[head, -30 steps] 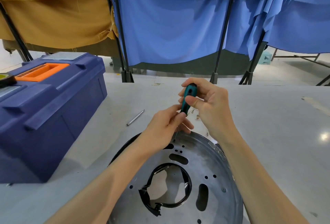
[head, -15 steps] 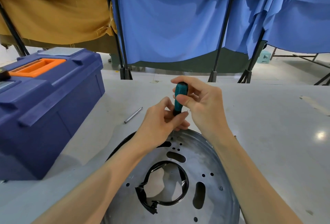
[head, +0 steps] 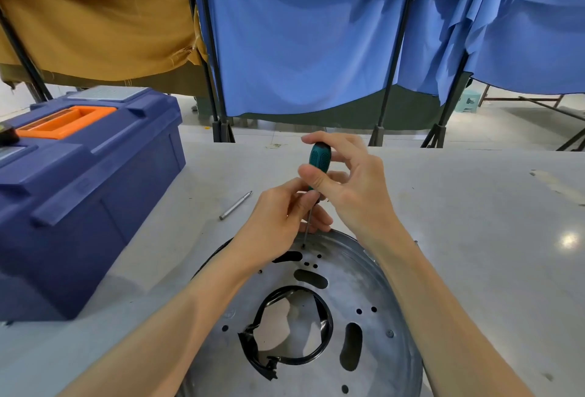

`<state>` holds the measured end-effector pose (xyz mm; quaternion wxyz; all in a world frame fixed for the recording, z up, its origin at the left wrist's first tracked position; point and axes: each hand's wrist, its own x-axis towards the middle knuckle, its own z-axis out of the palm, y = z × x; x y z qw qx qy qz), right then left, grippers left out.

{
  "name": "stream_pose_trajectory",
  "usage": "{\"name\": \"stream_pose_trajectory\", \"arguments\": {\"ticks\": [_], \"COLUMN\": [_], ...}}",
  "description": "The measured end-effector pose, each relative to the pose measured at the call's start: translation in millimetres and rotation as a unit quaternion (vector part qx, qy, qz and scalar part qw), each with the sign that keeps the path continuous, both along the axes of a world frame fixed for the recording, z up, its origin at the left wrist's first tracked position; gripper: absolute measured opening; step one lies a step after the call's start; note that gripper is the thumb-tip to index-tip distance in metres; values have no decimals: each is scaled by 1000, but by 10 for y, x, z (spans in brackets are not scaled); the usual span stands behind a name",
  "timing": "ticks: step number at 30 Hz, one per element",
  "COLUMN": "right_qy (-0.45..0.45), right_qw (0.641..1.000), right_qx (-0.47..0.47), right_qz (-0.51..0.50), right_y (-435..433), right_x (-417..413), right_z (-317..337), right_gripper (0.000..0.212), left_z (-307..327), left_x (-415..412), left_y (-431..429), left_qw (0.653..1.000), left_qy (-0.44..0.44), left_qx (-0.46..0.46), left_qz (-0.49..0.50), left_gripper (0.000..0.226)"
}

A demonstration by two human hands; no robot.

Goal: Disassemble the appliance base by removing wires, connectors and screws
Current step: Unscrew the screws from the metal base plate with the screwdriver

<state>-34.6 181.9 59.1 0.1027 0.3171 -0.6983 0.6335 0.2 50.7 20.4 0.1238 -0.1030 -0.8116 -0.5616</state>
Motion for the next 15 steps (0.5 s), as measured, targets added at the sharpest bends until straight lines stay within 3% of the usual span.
{"name": "stream_pose_trajectory", "arguments": {"ticks": [6,12,15], "right_qy": [6,7,15], "right_qw": [999,999,999], "right_qx": [-21,-1,11], "right_qz": [-30,31,29], "right_y": [66,41,-4], "right_x": [-20,14,48], "right_z": [14,18,4], "right_gripper": [36,48,43], "left_z": [1,-18,-18], "left_x": [-13,14,-2], "left_y": [14,17,12], "left_qw": [1000,998,996], "left_qy": [4,44,40], "left_qx": [-4,21,53], "left_qz": [12,43,52], "left_gripper": [12,17,22]}}
